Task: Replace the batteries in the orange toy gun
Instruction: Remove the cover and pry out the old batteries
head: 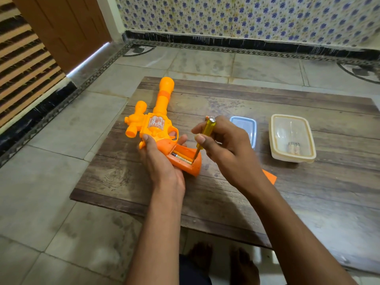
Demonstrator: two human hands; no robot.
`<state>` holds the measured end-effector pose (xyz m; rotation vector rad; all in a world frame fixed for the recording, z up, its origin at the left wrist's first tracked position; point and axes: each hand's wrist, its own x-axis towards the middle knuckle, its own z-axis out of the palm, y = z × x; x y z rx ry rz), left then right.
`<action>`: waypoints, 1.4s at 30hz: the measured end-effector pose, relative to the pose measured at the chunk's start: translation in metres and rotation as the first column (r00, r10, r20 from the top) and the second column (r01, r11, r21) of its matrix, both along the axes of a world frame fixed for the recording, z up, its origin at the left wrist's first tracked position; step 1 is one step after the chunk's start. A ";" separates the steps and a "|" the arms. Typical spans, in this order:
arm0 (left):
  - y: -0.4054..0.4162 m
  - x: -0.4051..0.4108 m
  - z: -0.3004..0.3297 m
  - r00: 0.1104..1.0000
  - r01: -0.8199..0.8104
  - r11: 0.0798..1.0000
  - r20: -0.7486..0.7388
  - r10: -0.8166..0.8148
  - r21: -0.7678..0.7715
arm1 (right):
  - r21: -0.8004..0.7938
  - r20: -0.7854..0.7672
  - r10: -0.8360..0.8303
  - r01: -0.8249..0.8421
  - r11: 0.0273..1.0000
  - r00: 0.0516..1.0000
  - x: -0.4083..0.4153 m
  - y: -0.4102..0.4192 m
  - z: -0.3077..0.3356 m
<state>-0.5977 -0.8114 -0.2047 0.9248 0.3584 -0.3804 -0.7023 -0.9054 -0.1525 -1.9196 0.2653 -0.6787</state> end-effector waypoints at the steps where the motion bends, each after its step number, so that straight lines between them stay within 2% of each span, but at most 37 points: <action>1: 0.000 0.000 0.000 1.000 0.000 1.000 0.009 0.000 0.010 | -0.001 -0.004 -0.011 0.011 1.000 1.000 0.000 0.000 0.000; 14: -0.001 -0.005 0.005 1.000 0.003 1.000 0.019 -0.003 0.031 | -0.003 0.005 -0.067 0.067 0.998 0.998 0.002 -0.005 0.004; 20: -0.001 -0.006 0.006 0.999 -0.032 0.998 0.030 0.030 0.063 | 0.053 -0.051 -0.169 0.171 0.984 0.984 0.010 -0.003 0.001; 24: -0.001 -0.007 0.010 0.998 -0.062 0.997 0.017 0.061 0.041 | 0.177 -0.069 -0.219 0.228 0.958 0.973 0.007 0.000 0.004; 28: -0.003 -0.007 0.012 0.997 -0.069 0.997 0.021 0.069 0.020 | 0.277 -0.051 -0.307 0.309 0.910 0.950 0.001 0.007 0.003; 33: 0.001 -0.001 0.009 0.996 -0.085 0.996 -0.021 0.084 -0.040 | 0.482 -0.031 -0.426 0.387 0.786 0.904 -0.005 0.013 -0.004; 42: 0.002 -0.002 0.010 0.998 -0.044 0.995 -0.044 0.041 -0.093 | 0.715 0.015 -0.478 0.325 0.619 0.878 -0.007 0.017 -0.008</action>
